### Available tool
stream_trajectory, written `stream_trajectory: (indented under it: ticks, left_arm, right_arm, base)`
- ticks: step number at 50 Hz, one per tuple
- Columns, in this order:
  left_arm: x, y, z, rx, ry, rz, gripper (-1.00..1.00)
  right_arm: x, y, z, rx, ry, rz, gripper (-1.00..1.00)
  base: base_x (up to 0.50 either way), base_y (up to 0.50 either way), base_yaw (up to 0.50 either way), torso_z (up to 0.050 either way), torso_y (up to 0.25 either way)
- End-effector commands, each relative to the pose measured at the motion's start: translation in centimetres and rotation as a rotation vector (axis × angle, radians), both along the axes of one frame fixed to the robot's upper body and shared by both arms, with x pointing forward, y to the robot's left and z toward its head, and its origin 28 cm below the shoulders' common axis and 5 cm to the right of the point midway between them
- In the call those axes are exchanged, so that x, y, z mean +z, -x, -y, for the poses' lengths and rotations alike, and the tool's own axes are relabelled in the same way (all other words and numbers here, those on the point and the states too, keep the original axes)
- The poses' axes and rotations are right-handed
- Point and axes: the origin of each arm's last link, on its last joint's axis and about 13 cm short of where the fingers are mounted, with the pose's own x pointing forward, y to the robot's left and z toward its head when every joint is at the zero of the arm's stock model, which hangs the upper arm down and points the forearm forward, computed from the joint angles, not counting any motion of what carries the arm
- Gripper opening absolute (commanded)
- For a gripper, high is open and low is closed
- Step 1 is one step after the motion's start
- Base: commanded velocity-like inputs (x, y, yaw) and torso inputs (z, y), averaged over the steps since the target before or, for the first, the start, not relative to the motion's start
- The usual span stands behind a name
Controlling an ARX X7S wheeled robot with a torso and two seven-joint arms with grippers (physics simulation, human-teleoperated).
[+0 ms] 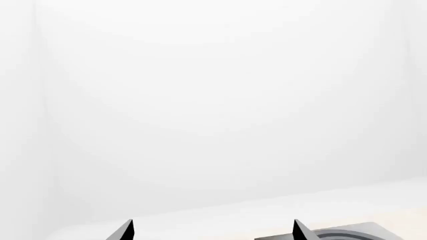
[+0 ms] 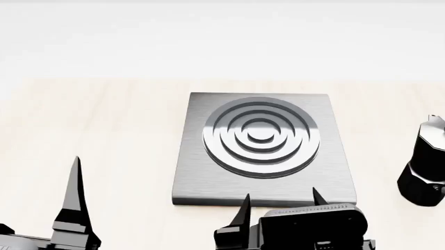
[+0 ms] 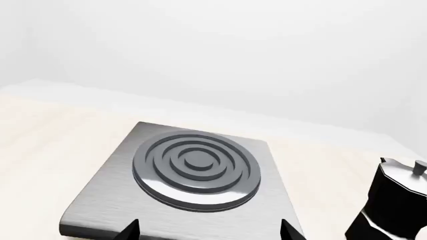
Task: Turn on the stove.
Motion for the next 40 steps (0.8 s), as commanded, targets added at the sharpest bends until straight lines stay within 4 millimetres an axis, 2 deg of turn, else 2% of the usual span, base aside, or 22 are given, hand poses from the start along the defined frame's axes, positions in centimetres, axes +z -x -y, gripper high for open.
stream_trajectory:
  ticks: [1,40]
  left_arm:
    - [-0.06,0.00,0.08,-0.004,-0.001,-0.001,1.00]
    - [-0.19,0.09,0.24,-0.010,-0.010,-0.001,1.00]
  right_arm:
    - [-0.37,-0.18,0.02,-0.005,-0.001,-0.050,1.00]
    - [-0.99,-0.34,-0.12,0.012,-0.021,-0.149,1.00]
  base:
    - [0.00,0.00,0.00,0.000,0.000]
    - [0.00,0.00,0.00,0.000,0.000]
